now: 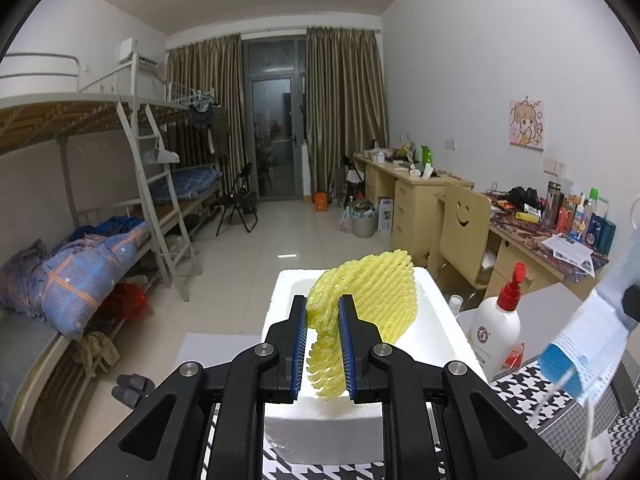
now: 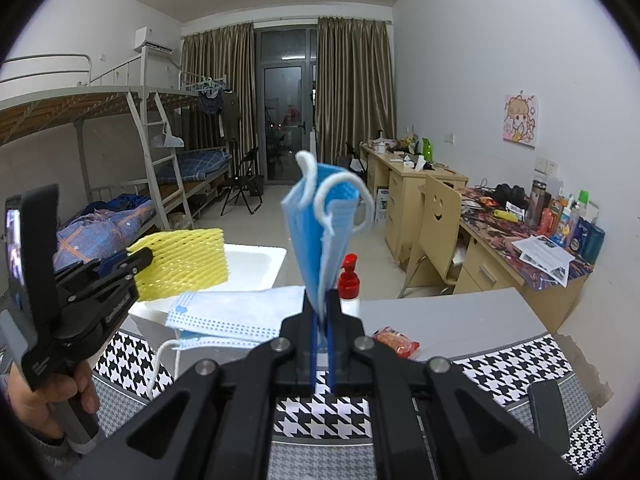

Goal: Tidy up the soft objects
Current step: 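Carry the yellow net with left gripper over the foam box while right carries the mask, then open the left gripper to drop the yellow net into the foam box, then lower the blue mask into the foam box and open the right gripper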

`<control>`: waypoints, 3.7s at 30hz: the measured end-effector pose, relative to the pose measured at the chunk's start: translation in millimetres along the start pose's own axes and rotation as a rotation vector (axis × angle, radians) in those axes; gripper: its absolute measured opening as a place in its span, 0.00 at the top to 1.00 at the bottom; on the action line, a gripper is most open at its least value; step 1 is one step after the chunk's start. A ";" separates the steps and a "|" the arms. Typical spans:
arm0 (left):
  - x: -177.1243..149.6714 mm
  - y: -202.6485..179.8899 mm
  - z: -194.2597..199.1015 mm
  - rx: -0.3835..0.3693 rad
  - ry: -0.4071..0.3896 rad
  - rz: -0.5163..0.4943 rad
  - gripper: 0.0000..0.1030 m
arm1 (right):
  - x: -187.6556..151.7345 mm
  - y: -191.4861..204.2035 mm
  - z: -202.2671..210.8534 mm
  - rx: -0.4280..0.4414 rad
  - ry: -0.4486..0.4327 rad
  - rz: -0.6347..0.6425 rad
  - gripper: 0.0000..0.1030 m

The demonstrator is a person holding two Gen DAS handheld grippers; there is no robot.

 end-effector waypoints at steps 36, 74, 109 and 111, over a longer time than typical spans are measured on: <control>2.7 25.6 -13.0 -0.006 0.025 0.045 0.02 | 6.0 8.9 -26.7 -0.026 0.043 0.014 0.94; -29.4 59.2 71.4 0.120 -0.037 0.054 0.01 | 25.2 70.5 -78.6 0.040 0.137 0.061 0.94; -47.5 72.4 89.6 0.147 -0.020 0.097 0.01 | 2.8 120.5 -133.5 0.085 0.324 0.168 0.37; -47.6 72.0 89.2 0.144 -0.020 0.099 0.01 | 2.7 122.1 -130.9 0.082 0.312 0.176 0.33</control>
Point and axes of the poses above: each gripper's, at about its wrist camera, not at the fingertips, and z roughly against the way its jaws point, y to its left, x to its top, the point moved 2 cm from there along -z, roughly the way its jaws point, and after that the axes turned 14 degrees about -x, right-handed, at the moved point
